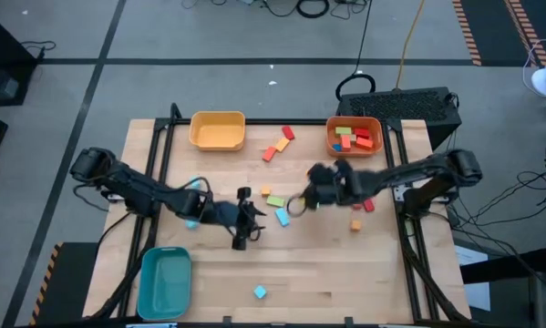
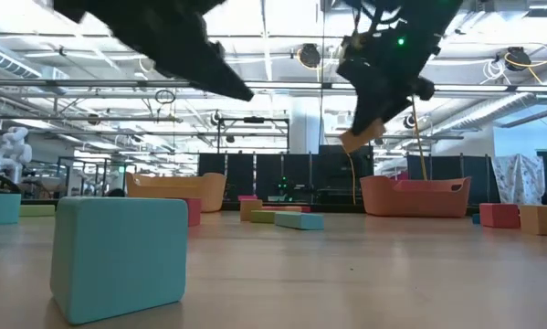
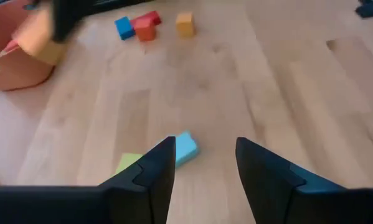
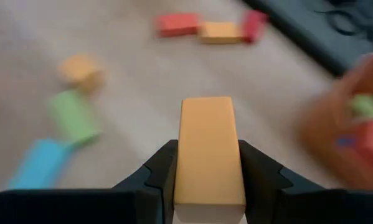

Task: Sort blocks by size
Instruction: Put the large yellow block into the orange bin

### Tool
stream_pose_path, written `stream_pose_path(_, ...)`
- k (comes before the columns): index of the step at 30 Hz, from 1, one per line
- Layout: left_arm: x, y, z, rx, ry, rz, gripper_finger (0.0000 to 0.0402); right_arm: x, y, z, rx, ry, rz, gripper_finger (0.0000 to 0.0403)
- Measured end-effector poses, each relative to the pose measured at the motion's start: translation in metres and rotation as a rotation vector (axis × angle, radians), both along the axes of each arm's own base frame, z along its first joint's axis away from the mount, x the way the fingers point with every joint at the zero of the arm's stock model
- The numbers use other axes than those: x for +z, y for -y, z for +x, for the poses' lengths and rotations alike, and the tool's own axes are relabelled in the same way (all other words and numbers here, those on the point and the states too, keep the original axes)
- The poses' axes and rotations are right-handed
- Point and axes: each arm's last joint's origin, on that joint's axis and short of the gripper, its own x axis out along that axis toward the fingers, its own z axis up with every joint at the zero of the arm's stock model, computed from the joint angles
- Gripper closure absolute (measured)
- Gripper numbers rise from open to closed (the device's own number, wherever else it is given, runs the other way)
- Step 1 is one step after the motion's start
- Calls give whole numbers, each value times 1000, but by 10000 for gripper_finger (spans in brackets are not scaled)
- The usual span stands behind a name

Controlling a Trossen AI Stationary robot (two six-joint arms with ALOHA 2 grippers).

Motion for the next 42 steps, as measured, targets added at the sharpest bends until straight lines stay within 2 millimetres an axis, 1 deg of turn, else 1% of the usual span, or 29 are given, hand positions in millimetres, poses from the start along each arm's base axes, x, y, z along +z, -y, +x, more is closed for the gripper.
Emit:
stream_pose_path(3,1,-23,6,8,7,3,220,10,30,-12,-45,-63,-41,290)
stream_pose_path(6,1,-48,9,57,10,12,199,11,61,-25,-91,-102,-61,290)
stream_pose_path(9,1,-71,10,99,9,10,177,1,92,-45,-163,-139,-66,290)
stream_pose_path(12,1,-88,10,141,8,6,162,-15,117,-70,-220,-138,-33,290)
stream_pose_path(14,1,-96,9,149,8,-3,158,-24,131,-83,-242,-76,-23,290)
stream_pose_path(18,1,-106,8,133,3,-8,157,-39,153,-107,-281,33,-23,290)
stream_pose_path(22,1,-114,7,152,4,-4,156,-48,168,-124,-344,26,-27,290)
stream_pose_path(28,0,-125,5,191,4,-4,156,-54,177,-137,-415,-2,-36,290)
stream_pose_path(30,-1,-128,4,200,3,-5,156,-54,178,-139,-422,-9,-33,288)
stream_pose_path(36,-8,-137,-1,234,-22,-11,156,-55,180,-141,-406,-19,-29,243)
stream_pose_path(42,-9,-145,-4,253,-28,5,156,-54,180,-140,-358,-15,-16,235)
